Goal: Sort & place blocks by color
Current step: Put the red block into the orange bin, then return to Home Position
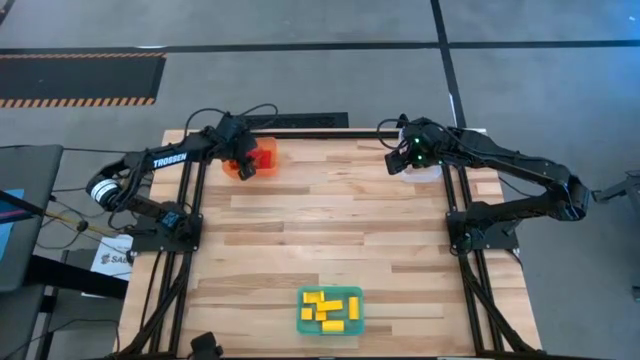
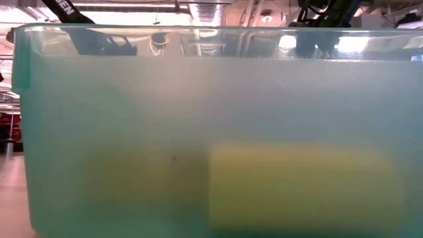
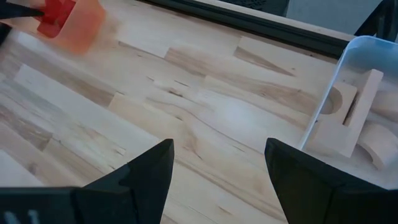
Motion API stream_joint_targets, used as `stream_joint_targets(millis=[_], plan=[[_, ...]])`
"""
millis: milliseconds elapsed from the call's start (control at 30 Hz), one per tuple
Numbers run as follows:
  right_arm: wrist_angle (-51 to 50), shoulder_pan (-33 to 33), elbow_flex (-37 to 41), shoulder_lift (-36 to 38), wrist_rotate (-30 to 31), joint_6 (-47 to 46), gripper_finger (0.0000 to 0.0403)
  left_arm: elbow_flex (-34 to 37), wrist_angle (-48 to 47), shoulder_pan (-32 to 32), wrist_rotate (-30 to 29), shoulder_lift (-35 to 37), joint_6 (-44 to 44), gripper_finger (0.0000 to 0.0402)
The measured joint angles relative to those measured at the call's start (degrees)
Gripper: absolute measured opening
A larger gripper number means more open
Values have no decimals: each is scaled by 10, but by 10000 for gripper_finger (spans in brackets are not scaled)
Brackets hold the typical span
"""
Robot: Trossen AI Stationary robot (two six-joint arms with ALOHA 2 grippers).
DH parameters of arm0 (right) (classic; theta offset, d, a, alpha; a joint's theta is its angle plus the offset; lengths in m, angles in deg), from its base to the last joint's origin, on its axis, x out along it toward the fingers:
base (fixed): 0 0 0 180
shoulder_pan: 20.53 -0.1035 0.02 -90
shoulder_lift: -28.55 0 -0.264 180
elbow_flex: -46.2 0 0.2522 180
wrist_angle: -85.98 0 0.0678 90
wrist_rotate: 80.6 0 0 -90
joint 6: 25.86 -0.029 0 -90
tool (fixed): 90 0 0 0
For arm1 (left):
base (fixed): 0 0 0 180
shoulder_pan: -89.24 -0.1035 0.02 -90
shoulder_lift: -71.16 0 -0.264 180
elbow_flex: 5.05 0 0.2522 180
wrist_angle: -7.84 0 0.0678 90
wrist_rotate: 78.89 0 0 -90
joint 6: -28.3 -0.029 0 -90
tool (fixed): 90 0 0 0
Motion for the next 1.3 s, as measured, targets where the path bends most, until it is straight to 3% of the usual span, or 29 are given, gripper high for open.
stream_joint_targets(millis=[200, 367, 700, 867, 1067, 1300], plan=[[0, 0, 0, 0, -1, 0, 276, 0, -2, 0, -7, 0, 9, 293], [0, 0, 0, 0, -2, 13, 276, -24, -23, 0, -4, 0, 66, 342], [-1, 0, 0, 0, -3, 16, 276, -84, -58, 13, 157, 48, 183, 349], [24, 0, 0, -1, -4, 11, 276, -85, -45, 52, 176, 111, 236, 342], [192, -40, 0, -30, -62, 59, 276, -85, -11, 134, 180, 186, 291, 315], [431, -117, 0, -108, -102, 136, 276, -85, 127, 254, 205, 220, 362, 295]])
